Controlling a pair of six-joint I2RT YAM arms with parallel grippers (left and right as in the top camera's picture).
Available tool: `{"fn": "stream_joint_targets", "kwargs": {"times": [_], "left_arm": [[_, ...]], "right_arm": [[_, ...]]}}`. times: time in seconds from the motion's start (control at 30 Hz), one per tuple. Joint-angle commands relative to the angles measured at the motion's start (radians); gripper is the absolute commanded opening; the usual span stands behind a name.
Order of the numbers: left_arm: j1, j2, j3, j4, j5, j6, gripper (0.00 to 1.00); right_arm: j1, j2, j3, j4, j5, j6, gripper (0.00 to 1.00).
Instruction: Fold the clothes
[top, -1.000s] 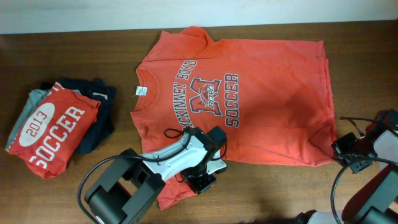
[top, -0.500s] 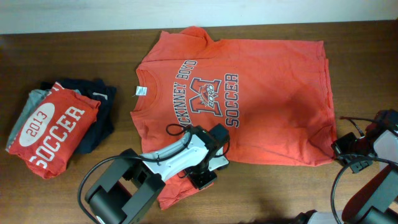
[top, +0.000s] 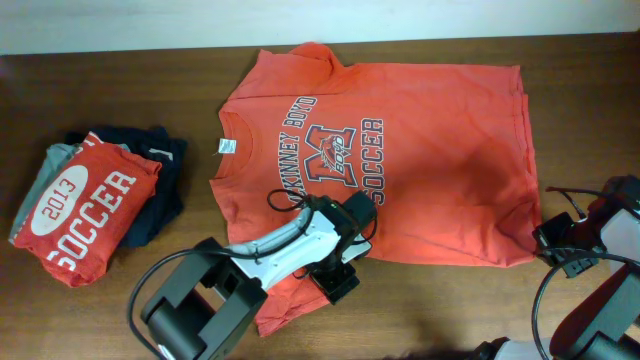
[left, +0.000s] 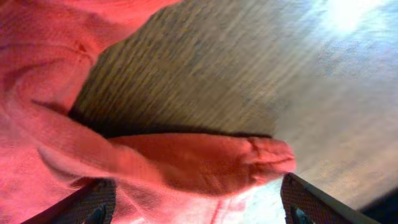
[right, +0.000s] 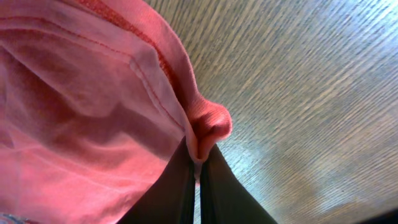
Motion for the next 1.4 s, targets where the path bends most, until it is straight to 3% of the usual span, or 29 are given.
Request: {"fn": "stream_joint_targets", "kwargs": {"times": [0.0,0.13,0.17,0.27,0.37,0.6,0.97,1.37], "left_arm": [[-0.005,0.075,0.013,-0.010,-0.029,-0.024,0.83],[-0.005,0.100,0.031,-0.040,-0.039,-0.011,0.69],[-0.006,0.100,0.036,-0.043,-0.044,-0.009,0.62],[-0.007,0.100,0.052,-0.060,-0.046,-0.010,0.22],[-0.007,0.099,0.073,-0.097,-0.043,-0.010,0.01],[-0.007,0.090,0.145,-0.214,-0.046,-0.009,0.01],[-0.006,-0.008,0.253,-0.471,-0.172,-0.006,0.01],[0.018,-0.068,0.268,-0.470,-0.239,-0.005,0.01]], "right_arm": [[0.003,-0.018,0.016,0.003,-0.018,-0.003,0.04],[0.003,-0.018,0.016,0.003,-0.018,-0.003,0.04],[0.003,-0.018,0.016,0.003,-0.018,-0.003,0.04],[0.003,-0.018,0.016,0.002,-0.022,-0.003,0.04],[0.003,-0.018,0.016,0.000,-0.021,-0.003,0.04],[0.003,-0.020,0.016,-0.002,-0.018,-0.029,0.04],[0.003,-0.134,0.016,-0.086,-0.066,-0.101,0.04],[0.003,-0.364,0.016,-0.150,-0.074,-0.087,0.04]]}}
